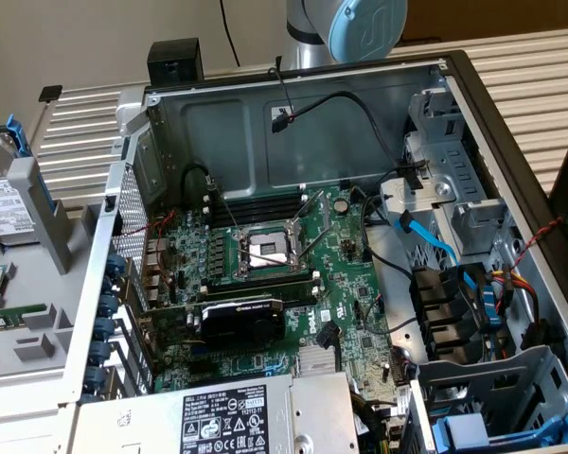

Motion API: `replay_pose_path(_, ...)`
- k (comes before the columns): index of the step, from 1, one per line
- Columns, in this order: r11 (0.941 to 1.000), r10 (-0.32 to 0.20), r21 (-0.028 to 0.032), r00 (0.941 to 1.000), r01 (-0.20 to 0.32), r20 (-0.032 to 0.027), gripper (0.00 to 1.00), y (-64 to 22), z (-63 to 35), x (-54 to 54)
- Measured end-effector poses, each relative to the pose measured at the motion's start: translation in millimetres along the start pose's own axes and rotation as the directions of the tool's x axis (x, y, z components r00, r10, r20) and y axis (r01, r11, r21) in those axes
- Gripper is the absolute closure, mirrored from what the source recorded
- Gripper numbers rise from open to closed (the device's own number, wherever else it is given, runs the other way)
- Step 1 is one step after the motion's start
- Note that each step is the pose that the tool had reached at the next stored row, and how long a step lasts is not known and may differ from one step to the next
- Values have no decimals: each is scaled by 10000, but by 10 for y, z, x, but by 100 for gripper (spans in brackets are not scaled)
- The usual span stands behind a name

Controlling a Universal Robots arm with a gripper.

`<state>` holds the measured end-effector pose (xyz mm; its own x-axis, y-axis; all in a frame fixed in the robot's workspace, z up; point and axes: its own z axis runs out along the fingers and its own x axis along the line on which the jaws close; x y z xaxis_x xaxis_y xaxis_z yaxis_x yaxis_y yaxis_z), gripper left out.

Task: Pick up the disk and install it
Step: 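Pick up the disk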

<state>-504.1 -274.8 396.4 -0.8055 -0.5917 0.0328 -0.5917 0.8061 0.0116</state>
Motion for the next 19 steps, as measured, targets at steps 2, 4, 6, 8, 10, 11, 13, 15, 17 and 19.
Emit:
replay_pose_path(2, 9994, -359, 12, 9994, 359, -4, 89, 0, 1, 0)
replay_pose_path(4, 9974, -718, 24, 9974, 718, -8, 89, 0, 1, 0)
replay_pose_path(6, 9942, -1075, 34, 9942, 1075, -15, 89, 0, 1, 0)
replay_pose_path(8, 9895, -1448, 46, 9895, 1448, -20, 89, 0, 2, 0)
replay_pose_path(10, 9835, -1809, 57, 9835, 1809, -26, 89, 0, 3, 0)
replay_pose_path(11, 9803, -1974, 62, 9803, 1974, -30, 89, 0, 3, 0)
replay_pose_path(13, 9723, -2335, 73, 9723, 2335, -37, 89, 0, 4, 0)
replay_pose_path(15, 9631, -2689, 83, 9632, 2689, -44, 89, 0, 5, 0)
replay_pose_path(17, 9528, -3033, 94, 9529, 3034, -51, 89, 0, 5, 0)
replay_pose_path(19, 9411, -3379, 104, 9411, 3380, -59, 89, 0, 6, 0)
